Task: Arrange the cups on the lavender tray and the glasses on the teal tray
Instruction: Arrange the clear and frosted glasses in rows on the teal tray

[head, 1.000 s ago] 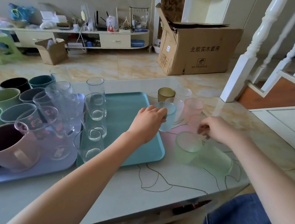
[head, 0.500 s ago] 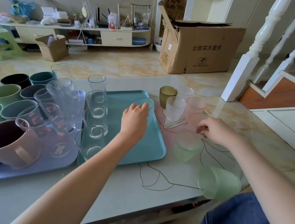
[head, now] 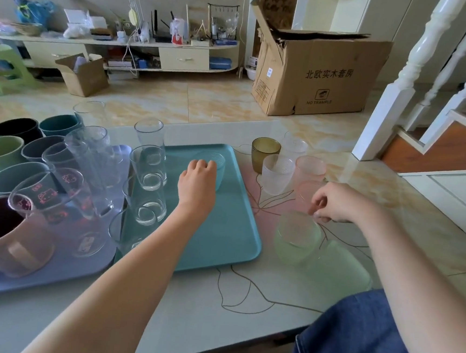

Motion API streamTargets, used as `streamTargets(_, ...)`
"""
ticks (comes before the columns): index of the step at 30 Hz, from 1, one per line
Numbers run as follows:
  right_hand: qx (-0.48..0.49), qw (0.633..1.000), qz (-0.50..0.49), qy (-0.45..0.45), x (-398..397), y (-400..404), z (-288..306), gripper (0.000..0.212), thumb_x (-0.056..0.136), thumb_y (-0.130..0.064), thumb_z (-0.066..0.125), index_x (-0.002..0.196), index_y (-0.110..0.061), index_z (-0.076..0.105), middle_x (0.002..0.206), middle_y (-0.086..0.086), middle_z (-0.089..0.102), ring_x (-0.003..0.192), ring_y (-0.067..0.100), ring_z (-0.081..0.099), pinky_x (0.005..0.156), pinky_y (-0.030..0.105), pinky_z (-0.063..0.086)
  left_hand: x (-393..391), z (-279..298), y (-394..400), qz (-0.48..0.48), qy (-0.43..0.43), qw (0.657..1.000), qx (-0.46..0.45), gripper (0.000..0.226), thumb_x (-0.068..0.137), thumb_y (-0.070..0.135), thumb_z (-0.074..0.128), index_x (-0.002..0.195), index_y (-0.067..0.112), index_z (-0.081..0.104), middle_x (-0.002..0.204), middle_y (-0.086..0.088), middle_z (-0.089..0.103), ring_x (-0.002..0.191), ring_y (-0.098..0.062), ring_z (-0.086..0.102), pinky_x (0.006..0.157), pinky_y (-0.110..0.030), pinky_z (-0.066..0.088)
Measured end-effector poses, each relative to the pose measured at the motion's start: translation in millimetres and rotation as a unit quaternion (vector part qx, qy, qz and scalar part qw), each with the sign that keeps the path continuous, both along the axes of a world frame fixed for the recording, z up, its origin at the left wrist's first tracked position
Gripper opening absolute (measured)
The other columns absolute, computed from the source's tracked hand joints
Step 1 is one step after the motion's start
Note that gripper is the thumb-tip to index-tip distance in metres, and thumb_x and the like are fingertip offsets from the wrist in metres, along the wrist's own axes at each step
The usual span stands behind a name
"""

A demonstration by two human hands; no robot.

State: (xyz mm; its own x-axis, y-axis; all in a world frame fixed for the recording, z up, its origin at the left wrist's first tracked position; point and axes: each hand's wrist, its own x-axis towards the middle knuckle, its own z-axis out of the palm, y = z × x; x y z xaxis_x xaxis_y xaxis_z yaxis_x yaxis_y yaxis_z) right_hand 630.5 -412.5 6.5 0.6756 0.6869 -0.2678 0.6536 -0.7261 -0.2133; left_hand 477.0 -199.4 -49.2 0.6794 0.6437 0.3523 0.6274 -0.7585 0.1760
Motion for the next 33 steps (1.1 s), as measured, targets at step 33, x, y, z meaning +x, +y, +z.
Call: streamTargets(33,-0.053,0.996,0.02,0.066,14.2,12.3,-2.4,0.034,0.09,-0.019,0.061,0.063,-0.017,0.04,0.065,0.005,0.045,0.058,0.022,0.037,0.053,0.026,0.024,39.9,7.3,93.9,0.108,0.151,0.983,-0.015,0.044,0.084,0.001,0.052,0.126,0.002,0.04,0.128,-0.023,0.05,0.122,-0.037,0.043,0.093,-0.042,0.041)
